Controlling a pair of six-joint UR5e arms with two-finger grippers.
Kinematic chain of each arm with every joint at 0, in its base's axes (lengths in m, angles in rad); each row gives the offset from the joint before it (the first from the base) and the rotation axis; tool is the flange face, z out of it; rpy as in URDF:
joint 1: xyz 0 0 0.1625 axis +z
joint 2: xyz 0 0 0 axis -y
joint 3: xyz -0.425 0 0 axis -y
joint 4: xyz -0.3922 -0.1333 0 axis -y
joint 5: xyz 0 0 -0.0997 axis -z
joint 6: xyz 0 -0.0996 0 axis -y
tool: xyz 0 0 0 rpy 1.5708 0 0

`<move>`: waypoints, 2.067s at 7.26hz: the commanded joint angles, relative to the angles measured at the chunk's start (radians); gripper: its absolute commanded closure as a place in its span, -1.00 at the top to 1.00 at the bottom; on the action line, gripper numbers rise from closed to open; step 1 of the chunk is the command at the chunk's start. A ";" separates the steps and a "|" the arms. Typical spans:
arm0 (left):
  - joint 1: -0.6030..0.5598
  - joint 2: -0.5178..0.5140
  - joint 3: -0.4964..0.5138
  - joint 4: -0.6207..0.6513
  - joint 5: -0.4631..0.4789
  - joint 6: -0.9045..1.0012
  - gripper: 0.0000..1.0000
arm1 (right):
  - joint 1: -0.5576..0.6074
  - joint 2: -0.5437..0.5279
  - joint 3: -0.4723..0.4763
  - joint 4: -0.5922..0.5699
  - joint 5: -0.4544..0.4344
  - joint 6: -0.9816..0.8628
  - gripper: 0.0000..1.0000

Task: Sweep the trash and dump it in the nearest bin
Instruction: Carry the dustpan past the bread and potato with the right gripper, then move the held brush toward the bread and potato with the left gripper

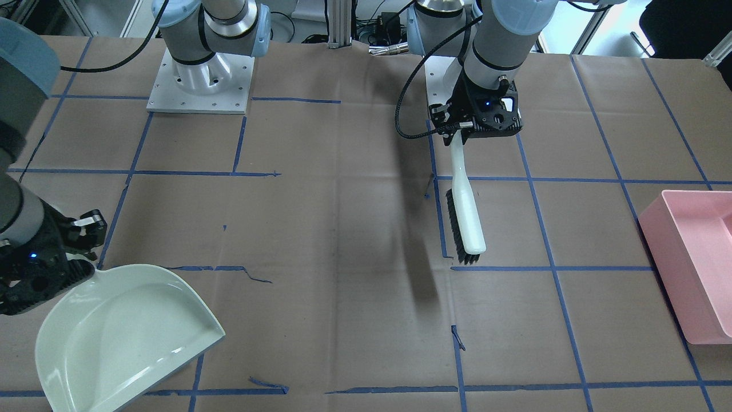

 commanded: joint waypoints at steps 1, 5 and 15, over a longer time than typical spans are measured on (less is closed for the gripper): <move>-0.026 -0.023 0.011 0.013 -0.052 -0.009 -0.77 | -0.102 -0.028 0.029 -0.011 -0.047 -0.346 -0.97; -0.196 -0.140 0.092 0.087 -0.062 -0.114 -0.74 | -0.269 -0.022 0.053 -0.238 -0.110 -0.882 -0.97; -0.575 -0.834 0.821 0.144 -0.054 -0.347 -0.70 | -0.288 0.106 0.200 -0.653 -0.113 -1.202 -1.00</move>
